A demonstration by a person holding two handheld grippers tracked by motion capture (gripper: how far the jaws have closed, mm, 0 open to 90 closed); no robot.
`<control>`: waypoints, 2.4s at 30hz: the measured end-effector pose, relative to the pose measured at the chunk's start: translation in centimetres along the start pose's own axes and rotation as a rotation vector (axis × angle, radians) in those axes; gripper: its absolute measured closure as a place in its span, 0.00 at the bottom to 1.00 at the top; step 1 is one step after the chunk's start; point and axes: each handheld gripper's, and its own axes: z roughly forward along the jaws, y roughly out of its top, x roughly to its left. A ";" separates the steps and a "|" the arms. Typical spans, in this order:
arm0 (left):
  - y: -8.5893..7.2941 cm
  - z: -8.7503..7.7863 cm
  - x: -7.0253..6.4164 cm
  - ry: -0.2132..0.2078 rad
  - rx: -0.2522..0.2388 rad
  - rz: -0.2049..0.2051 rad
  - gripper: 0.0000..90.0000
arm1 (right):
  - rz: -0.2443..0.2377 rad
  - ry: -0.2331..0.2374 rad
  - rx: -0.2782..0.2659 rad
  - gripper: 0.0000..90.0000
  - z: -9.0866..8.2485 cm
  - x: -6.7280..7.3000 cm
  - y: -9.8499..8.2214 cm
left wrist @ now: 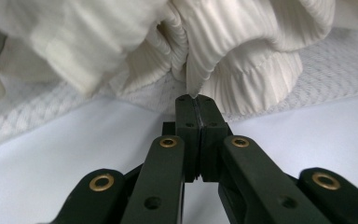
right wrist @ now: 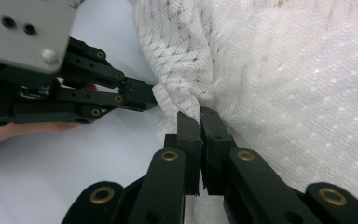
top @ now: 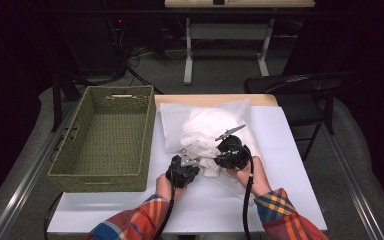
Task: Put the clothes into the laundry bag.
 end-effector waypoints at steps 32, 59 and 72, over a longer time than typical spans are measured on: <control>2.3 1.1 -0.1 -0.022 0.037 -0.064 0.61 | -0.007 0.005 0.000 0.98 0.0 0.0 0.0; 0.0 -1.0 -0.3 -0.041 0.000 -0.043 1.00 | -0.006 -0.009 0.003 0.98 -0.1 -0.3 -0.1; -2.4 -4.9 -0.5 -0.098 0.067 -0.024 1.00 | -0.016 -0.035 0.008 0.99 -0.1 -0.2 -0.1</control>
